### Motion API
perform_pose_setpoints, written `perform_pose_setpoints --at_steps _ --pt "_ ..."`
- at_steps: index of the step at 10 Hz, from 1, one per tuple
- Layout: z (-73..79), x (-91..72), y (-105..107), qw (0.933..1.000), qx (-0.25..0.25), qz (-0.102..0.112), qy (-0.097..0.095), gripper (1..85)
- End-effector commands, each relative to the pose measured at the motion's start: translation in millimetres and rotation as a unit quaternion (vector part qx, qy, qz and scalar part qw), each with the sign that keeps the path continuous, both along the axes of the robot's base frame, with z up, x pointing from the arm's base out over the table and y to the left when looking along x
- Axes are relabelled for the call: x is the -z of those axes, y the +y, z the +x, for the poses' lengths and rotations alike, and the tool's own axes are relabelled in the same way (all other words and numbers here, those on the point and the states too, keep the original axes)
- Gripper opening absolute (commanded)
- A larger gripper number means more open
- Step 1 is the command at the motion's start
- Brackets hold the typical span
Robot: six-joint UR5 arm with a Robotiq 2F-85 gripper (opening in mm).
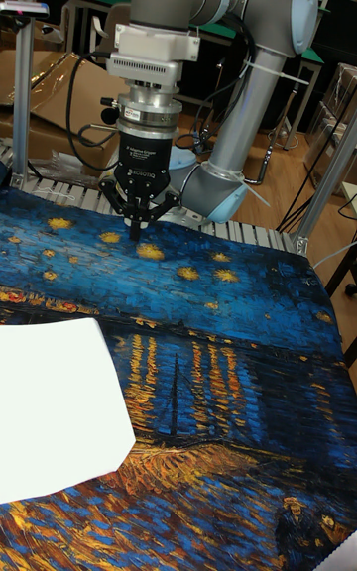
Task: Flip over and spread out the paper that is laid flat on the table
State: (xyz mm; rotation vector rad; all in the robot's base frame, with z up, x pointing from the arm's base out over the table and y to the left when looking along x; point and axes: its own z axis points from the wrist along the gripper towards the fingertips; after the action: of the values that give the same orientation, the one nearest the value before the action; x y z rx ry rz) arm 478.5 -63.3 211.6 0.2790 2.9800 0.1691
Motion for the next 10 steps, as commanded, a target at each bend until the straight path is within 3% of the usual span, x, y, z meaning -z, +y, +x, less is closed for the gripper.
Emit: perform_pose_setpoints --at_steps 1,10 --pt "-1.1 2.3 3.9 1.0 0.002 0.002 -0.004 1.0" --pt "-0.7 6.4 1.7 0.9999 -0.002 -0.005 -0.009 1.0"
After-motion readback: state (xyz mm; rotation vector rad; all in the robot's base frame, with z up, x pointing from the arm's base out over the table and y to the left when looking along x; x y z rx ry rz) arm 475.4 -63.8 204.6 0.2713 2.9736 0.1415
